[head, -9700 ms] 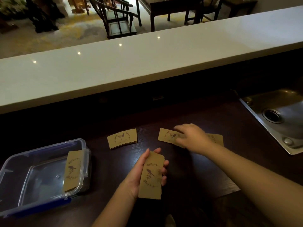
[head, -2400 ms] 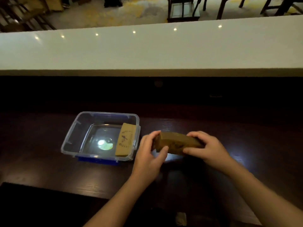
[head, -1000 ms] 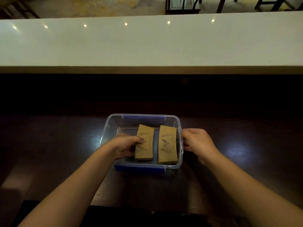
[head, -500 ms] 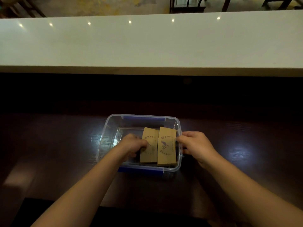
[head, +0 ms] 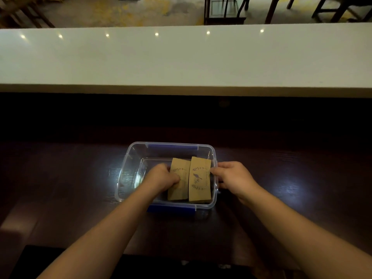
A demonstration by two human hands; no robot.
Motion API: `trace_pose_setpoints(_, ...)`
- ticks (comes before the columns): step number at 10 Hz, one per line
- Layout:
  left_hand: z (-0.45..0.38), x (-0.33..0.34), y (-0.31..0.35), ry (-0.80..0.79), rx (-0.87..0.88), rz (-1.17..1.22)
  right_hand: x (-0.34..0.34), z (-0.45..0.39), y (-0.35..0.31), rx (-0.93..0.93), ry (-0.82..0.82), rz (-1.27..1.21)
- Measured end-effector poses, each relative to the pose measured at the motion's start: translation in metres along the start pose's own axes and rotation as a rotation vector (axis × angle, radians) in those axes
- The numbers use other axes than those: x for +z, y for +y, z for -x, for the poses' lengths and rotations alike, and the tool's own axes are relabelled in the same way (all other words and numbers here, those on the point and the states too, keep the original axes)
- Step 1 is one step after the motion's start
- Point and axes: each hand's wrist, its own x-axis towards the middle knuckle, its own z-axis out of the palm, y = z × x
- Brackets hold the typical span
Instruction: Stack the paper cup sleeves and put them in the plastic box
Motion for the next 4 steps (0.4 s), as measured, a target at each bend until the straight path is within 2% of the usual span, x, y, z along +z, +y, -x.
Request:
trace_pose_setpoints(1, 0.012, 0.0, 0.003, 0.128, 0.068, -0.191, -0.001, 0.002, -0.001, -0.013, 0.018, 0.076)
trace_pose_setpoints(2, 0.028, 0.0, 0.012, 0.325, 0.244, -0.33, -0.012, 0.006, -0.008, -0.081, 0.102, 0.122)
trace_pose_setpoints(4, 0.079, -0.005, 0.082, 0.678, 0.714, -0.454, -0.063, 0.024, -0.054, -0.287, 0.306, 0.311)
